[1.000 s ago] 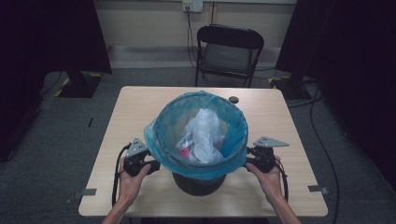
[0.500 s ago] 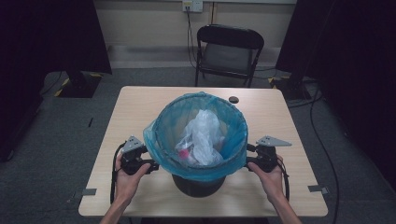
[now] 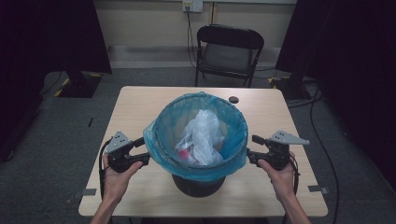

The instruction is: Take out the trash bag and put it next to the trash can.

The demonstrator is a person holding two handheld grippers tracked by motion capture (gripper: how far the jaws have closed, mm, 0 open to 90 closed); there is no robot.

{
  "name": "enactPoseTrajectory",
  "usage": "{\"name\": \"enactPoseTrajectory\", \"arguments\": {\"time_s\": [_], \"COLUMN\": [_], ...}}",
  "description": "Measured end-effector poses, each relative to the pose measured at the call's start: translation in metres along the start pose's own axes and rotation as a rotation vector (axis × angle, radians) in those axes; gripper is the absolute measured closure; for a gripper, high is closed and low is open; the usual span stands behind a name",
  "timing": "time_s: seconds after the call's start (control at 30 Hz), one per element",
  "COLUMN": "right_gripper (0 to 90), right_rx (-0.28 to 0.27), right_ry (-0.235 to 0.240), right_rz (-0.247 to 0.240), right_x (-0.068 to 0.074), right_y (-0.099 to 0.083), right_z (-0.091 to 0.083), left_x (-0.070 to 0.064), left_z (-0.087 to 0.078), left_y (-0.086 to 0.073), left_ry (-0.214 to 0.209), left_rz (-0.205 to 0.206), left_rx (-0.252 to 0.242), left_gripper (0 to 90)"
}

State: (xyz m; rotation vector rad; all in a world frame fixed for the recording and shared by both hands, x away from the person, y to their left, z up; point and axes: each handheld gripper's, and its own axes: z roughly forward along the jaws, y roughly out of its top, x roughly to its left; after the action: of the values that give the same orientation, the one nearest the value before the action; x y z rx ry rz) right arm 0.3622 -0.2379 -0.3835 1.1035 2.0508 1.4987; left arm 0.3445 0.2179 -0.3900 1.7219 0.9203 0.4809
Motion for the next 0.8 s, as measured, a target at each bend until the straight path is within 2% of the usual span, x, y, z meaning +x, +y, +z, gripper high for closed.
{"name": "enactPoseTrajectory", "arguments": {"time_s": [0.1, 0.17, 0.23, 0.37, 0.53, 0.6, 0.63, 0.67, 0.7, 0.73, 0.8], "right_gripper": [27.1, 27.9, 29.7, 32.0, 37.4, 43.7, 47.8, 48.8, 54.6, 60.8, 66.2], "right_rx": [-0.030, -0.037, -0.038, -0.075, -0.095, -0.112, -0.120, -0.121, -0.122, -0.127, -0.128], "right_ry": [0.000, 0.011, 0.002, 0.006, 0.000, -0.001, 0.008, -0.003, -0.004, 0.020, 0.029], "right_rz": [-0.012, -0.018, -0.029, -0.022, -0.032, -0.027, -0.038, -0.051, -0.056, -0.061, -0.063], "right_x": [0.003, 0.004, 0.005, 0.005, 0.006, 0.008, 0.009, 0.010, 0.012, 0.012, 0.013], "right_y": [0.011, 0.016, 0.021, 0.030, 0.044, 0.049, 0.051, 0.053, 0.054, 0.055, 0.056], "right_z": [-0.001, -0.001, 0.000, -0.002, -0.003, -0.003, -0.003, -0.003, -0.003, -0.004, -0.004], "left_x": [-0.004, -0.005, -0.006, -0.006, -0.005, -0.006, -0.007, -0.007, -0.008, -0.009, -0.010], "left_z": [-0.003, -0.006, -0.007, -0.013, -0.018, -0.016, -0.016, -0.017, -0.017, -0.016, -0.015], "left_y": [0.010, 0.016, 0.021, 0.031, 0.046, 0.054, 0.057, 0.059, 0.061, 0.063, 0.064], "left_ry": [-0.005, -0.013, -0.015, -0.012, -0.014, -0.017, -0.022, -0.029, -0.043, -0.046, -0.054], "left_rz": [0.018, 0.041, 0.036, 0.035, 0.027, 0.036, 0.046, 0.047, 0.041, 0.045, 0.059], "left_rx": [-0.017, -0.035, -0.052, -0.099, -0.139, -0.142, -0.143, -0.153, -0.164, -0.156, -0.155], "left_gripper": [29.8, 30.1, 30.9, 31.1, 28.0, 27.7, 28.2, 29.2, 32.8, 37.3, 45.1]}}
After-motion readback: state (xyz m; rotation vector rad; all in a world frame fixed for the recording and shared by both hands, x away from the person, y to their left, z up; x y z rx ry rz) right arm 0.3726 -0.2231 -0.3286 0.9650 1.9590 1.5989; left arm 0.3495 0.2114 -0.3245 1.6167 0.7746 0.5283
